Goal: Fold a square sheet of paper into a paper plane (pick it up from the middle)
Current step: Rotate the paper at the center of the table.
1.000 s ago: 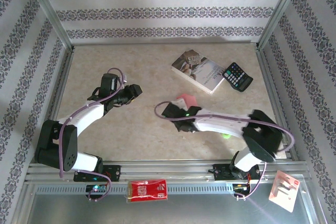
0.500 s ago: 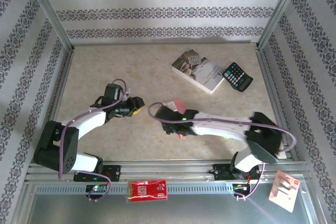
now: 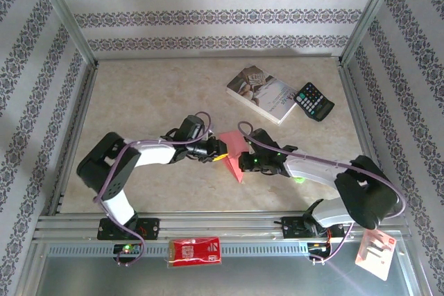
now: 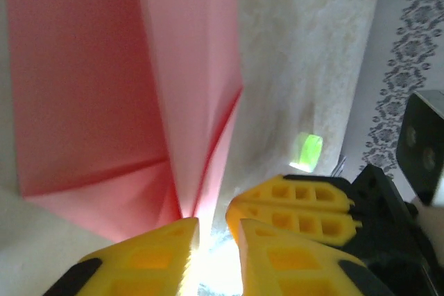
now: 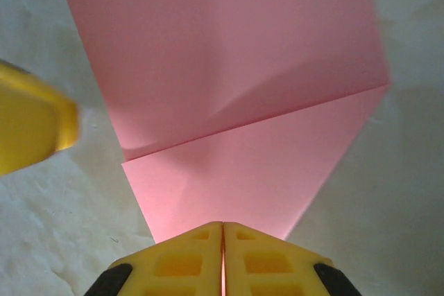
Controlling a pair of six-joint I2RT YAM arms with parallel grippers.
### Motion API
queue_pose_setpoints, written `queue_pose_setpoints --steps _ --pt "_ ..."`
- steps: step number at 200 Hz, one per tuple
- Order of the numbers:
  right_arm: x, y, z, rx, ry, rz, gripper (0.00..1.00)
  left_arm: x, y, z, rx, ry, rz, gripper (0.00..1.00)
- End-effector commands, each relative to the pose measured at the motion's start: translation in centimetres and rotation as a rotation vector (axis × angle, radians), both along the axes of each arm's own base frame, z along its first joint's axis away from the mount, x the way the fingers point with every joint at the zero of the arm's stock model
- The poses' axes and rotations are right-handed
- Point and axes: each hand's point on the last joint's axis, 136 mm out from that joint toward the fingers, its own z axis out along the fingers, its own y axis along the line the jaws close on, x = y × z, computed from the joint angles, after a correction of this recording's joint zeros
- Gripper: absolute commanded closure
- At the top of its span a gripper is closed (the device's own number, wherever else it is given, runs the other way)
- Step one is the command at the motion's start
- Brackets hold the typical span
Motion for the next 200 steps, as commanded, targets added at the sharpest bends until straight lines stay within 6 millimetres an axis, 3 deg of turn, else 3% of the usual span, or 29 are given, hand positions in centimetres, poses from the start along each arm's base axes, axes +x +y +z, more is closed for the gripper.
queue_pose_setpoints --steps 1,30,69,100,121,145,164,200 --pt "0.3 1.7 0.0 0.112 0.009 -0.032 0.92 0.8 -1.5 0.3 -0.05 0.001 -0.04 0.82" --pt "-0.2 2.3 -1.0 0.109 0.014 -0.074 0.93 1.7 -0.2 -1.6 0.026 0.011 -0.051 0.83" --pt "0.1 4.1 -0.9 0.112 -0.014 -0.126 0.92 2.7 1.0 -2.7 0.103 0.007 -0.096 0.81" --pt "0.8 4.6 -0.7 0.122 -0.03 -0.142 0.89 3.7 2.9 -0.8 0.153 -0.07 -0.058 0.72" --pt "0.7 4.9 0.7 0.152 -0.059 -0.105 0.86 2.9 4.4 0.9 0.199 -0.122 -0.031 0.67" --pt "0.4 2.8 1.8 0.145 -0.086 -0.081 0.82 1.0 4.6 2.8 0.172 -0.155 -0.017 0.67" --pt "0.9 0.0 2.0 0.109 -0.095 -0.105 0.78 -0.5 2.6 3.5 0.111 -0.153 -0.073 0.73" --pt "2.2 -3.7 2.6 0.087 -0.098 -0.167 0.74 0.5 -0.4 2.3 0.044 -0.115 -0.119 0.86"
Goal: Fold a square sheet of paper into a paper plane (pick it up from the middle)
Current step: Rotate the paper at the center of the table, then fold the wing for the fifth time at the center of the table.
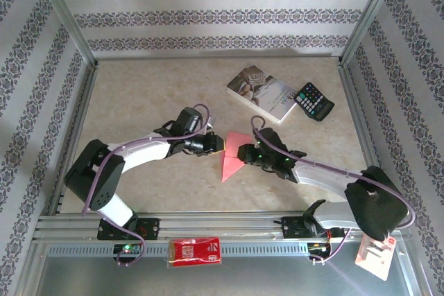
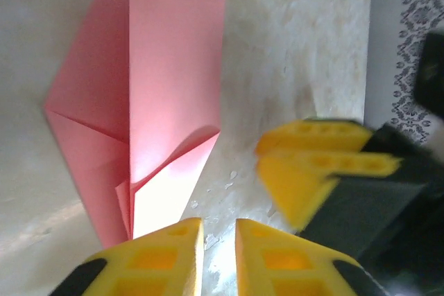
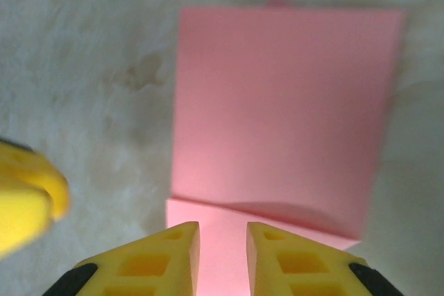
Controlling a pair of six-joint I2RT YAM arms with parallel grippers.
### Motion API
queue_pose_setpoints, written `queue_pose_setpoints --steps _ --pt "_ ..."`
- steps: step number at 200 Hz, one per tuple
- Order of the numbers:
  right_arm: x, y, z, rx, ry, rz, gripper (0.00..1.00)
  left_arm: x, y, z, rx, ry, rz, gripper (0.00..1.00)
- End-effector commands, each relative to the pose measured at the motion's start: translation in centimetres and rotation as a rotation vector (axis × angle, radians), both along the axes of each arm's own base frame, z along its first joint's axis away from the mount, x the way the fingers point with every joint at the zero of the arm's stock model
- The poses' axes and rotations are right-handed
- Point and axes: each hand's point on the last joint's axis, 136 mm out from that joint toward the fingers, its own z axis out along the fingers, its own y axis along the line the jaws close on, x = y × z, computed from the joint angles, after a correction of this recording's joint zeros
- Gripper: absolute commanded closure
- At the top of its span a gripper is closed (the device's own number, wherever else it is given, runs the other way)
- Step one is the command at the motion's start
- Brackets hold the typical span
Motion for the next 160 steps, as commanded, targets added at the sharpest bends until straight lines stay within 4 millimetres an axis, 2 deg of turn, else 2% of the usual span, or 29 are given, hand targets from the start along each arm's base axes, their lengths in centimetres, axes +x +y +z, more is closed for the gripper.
queue_pose_setpoints --steps 1,34,90,122,160 --pt "-0.9 -2.4 -1.2 -0.064 0.043 0.017 0.74 0.7 -1.7 -1.0 -0.04 0.037 -0.023 0.86" --pt "-0.9 -3.1 -1.0 -0.063 0.045 0.007 0.73 1.1 -2.2 -2.3 -0.022 0.061 -0.045 0.89" --pt "-1.1 -3.4 -1.8 -0.078 0.089 0.01 0.68 1.0 -0.4 -6.1 0.069 0.118 -0.013 0.92" --pt "-1.0 -2.9 -1.9 -0.081 0.116 0.027 0.59 0.9 0.8 -7.2 0.09 0.131 0.003 0.93" --pt "-0.7 -2.4 -2.1 -0.072 0.149 0.026 0.46 0.3 1.3 -8.7 0.107 0.158 -0.001 0.93"
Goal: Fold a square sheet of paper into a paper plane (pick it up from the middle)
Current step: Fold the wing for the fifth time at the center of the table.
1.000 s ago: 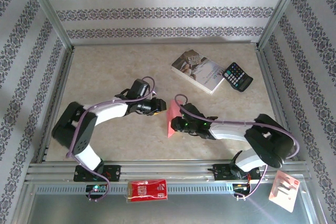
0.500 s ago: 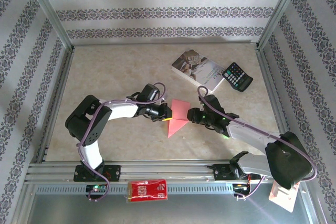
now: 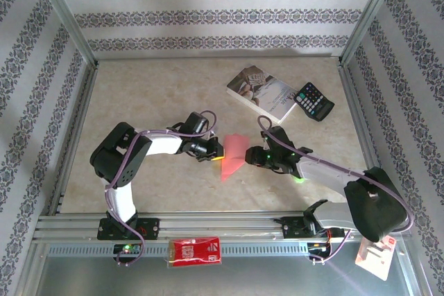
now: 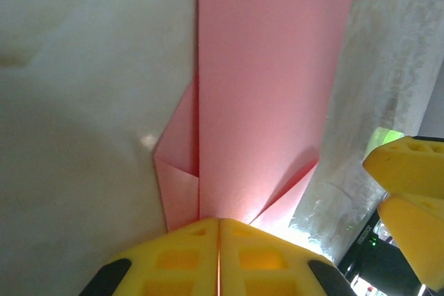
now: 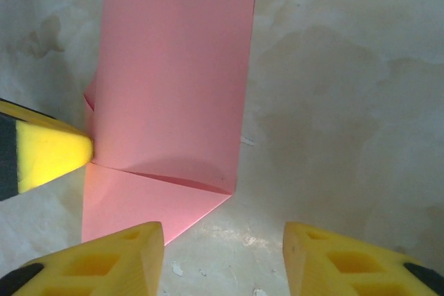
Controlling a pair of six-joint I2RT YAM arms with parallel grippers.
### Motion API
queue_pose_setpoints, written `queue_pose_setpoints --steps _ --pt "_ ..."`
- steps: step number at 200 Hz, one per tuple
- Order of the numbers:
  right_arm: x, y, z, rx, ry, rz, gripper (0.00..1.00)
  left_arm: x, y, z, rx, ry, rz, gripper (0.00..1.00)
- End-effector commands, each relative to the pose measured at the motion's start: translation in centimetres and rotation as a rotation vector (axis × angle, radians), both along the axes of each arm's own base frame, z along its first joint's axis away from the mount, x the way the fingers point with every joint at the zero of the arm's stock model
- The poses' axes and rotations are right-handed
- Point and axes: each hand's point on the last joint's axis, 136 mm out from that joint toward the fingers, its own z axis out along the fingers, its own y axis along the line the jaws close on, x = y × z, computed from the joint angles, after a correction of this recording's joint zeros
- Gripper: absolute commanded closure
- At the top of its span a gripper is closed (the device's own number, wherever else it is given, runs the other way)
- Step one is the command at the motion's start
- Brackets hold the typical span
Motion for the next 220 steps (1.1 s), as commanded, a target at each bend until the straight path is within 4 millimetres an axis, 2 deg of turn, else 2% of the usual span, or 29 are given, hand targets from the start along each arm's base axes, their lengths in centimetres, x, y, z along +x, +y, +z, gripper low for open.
queue_pose_setpoints --steps 1,93,160,220 --pt "0.6 0.6 0.5 0.017 0.014 0.002 0.46 -0.5 0.9 -1.9 0.032 0.015 -0.005 0.93" --pt "1.0 2.9 -0.3 0.13 0.077 0.005 0.49 -1.6 2.1 -4.3 0.076 0.054 -0.006 0.94" --pt "1.1 3.4 -1.1 0.122 0.104 0.01 0.5 -1.6 2.1 -4.1 0.072 0.046 -0.008 0.94" --pt "1.6 4.9 -0.1 0.199 0.092 0.041 0.55 -1.6 2.1 -4.1 0.072 0.044 -0.013 0.94"
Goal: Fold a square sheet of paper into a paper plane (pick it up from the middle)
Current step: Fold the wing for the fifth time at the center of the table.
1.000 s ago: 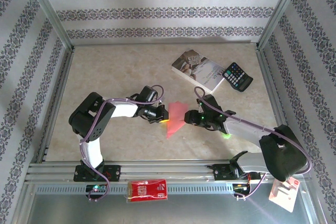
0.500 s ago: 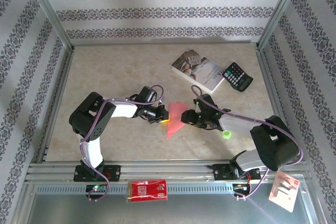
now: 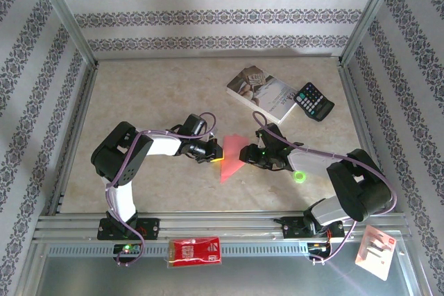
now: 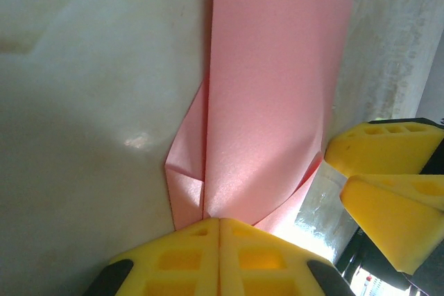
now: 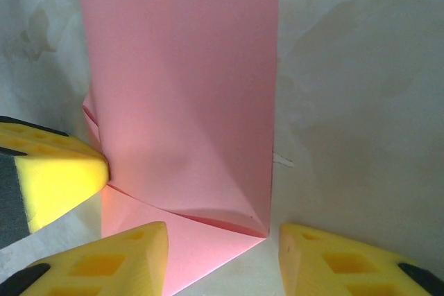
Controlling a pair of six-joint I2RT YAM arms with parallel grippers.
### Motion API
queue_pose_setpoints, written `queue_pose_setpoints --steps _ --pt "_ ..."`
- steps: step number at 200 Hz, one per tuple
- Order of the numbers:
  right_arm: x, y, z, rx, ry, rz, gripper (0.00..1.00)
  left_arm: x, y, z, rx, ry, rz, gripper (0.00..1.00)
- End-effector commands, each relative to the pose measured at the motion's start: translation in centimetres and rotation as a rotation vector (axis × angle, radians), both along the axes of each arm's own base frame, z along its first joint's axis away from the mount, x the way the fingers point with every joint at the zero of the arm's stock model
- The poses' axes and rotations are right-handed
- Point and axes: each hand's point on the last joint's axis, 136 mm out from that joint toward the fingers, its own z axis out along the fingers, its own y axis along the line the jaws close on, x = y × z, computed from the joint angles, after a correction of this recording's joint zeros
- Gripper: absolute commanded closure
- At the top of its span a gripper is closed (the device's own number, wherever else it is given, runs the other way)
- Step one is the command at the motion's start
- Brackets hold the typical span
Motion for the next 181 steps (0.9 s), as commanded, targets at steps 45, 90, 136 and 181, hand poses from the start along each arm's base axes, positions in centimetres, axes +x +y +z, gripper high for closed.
queue_pose_setpoints --steps 45,90,136,181 --pt "1.4 2.6 1.6 0.111 -0.039 0.045 0.57 -1.4 2.1 -3.5 0.112 0.051 0.0 0.94" --pt "1.8 2.5 2.2 0.128 -0.057 0.032 0.57 -1.5 2.3 -3.7 0.116 0.055 -0.001 0.94" --pt "2.0 2.0 3.1 0.144 -0.104 0.027 0.52 -1.6 2.3 -3.6 0.117 0.054 -0.001 0.94" --pt "2.1 2.1 4.0 0.191 -0.17 0.024 0.46 -1.5 2.4 -3.3 0.118 0.05 0.002 0.94"
